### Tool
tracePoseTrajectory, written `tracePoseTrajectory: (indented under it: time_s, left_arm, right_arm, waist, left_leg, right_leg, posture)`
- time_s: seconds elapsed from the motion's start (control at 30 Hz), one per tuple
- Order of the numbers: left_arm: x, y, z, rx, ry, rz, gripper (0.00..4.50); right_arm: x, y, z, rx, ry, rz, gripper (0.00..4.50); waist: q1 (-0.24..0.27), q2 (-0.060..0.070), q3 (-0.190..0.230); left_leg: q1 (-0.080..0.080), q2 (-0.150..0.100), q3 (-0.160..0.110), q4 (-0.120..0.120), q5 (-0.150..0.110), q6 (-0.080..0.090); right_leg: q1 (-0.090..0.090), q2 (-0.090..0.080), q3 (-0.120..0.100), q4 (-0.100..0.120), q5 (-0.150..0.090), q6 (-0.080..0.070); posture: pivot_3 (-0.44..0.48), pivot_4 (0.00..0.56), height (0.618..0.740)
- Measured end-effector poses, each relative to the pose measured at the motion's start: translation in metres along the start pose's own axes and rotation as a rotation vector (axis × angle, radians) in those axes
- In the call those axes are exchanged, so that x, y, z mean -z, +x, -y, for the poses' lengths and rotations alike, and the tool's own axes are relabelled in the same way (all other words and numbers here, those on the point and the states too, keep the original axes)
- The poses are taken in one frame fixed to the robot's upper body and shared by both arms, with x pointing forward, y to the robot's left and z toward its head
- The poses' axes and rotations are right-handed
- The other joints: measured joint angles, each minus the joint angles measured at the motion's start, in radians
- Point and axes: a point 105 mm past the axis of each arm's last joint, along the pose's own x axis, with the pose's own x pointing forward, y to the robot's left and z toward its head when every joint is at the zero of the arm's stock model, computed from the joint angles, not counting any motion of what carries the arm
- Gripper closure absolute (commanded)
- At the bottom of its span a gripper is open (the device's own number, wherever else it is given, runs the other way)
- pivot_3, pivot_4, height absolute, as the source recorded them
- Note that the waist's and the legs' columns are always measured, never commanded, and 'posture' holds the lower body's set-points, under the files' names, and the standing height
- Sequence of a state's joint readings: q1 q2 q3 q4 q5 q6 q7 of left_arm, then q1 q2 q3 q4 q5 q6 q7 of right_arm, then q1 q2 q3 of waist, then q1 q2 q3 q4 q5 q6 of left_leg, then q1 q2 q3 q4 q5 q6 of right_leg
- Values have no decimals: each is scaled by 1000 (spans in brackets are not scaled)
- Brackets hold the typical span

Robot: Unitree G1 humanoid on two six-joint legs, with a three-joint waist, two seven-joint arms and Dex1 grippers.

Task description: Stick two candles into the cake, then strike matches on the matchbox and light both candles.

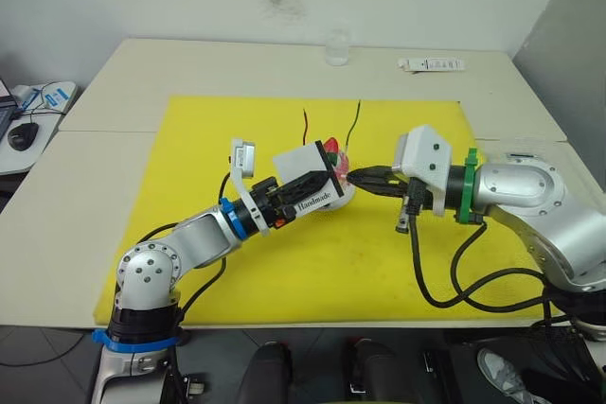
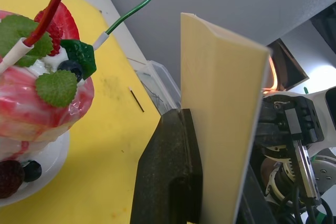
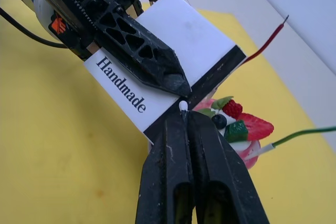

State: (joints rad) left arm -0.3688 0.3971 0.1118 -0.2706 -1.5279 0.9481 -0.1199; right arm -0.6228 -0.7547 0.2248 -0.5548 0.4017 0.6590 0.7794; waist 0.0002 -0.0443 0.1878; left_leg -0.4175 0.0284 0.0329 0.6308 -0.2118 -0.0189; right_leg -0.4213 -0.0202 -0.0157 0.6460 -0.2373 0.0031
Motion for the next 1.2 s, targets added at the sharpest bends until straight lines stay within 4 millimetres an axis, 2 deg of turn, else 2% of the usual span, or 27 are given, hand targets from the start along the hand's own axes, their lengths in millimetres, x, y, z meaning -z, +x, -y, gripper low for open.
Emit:
tracePoseTrajectory:
  time_s: [0.3,0.77,0.93,1.0,1.03,1.1,1.13,1.17,1.2]
  left_arm:
    - [1,0,1,6,-2,-3,4500]
    - [2,-1,1,3,-1,-1,4500]
    - [3,-2,0,-5,-5,0,4500]
    - [5,-1,-1,-11,-10,-12,4500]
    - [9,1,-2,-8,-19,-26,4500]
    - [6,6,5,31,-23,-10,4500]
    - [0,4,7,41,-19,6,4500]
    - [-6,0,6,31,-10,25,4500]
    - [-10,-3,4,22,-3,38,4500]
  right_arm:
    - [6,5,6,18,-46,-32,4488]
    - [5,11,3,-15,-91,-36,4488]
    - [5,13,3,-31,-178,-56,4488]
    - [9,13,-1,-75,-268,-96,4488]
    - [16,7,-9,-145,-328,-145,4488]
    - [53,-28,-51,-430,-333,-322,4488]
    - [73,-51,-76,-580,-241,-397,4488]
    - [84,-72,-93,-698,-141,-450,4488]
    - [81,-79,-94,-722,-99,-441,4488]
  waist:
    - [0,0,0]
    - [0,0,0]
    - [0,0,0]
    - [0,0,0]
    - [0,0,0]
    - [26,-1,0]
    - [35,0,0]
    - [31,2,1]
    - [24,3,1]
  left_leg:
    - [0,0,0,0,0,0]
    - [1,0,0,2,0,0]
    - [1,0,0,3,0,0]
    - [1,0,0,4,0,0]
    - [0,0,0,4,0,0]
    - [-1,-2,-4,4,0,0]
    - [-2,-2,-4,8,-1,2]
    - [-2,-1,-1,12,-3,5]
    - [-2,-1,0,14,-4,6]
  right_leg:
    - [0,0,0,1,0,0]
    - [0,0,0,3,0,0]
    - [1,0,0,3,0,0]
    - [1,0,0,4,0,0]
    - [1,0,0,3,0,0]
    - [3,0,-6,0,-1,1]
    - [5,0,-8,-1,-2,2]
    - [5,-2,-3,1,-2,2]
    - [6,-3,-1,1,-2,2]
  posture:
    - [0,150,740]
    - [0,150,740]
    - [0,150,740]
    - [0,150,740]
    - [0,150,740]
    - [0,150,740]
    - [0,150,740]
    - [0,150,740]
    - [0,150,740]
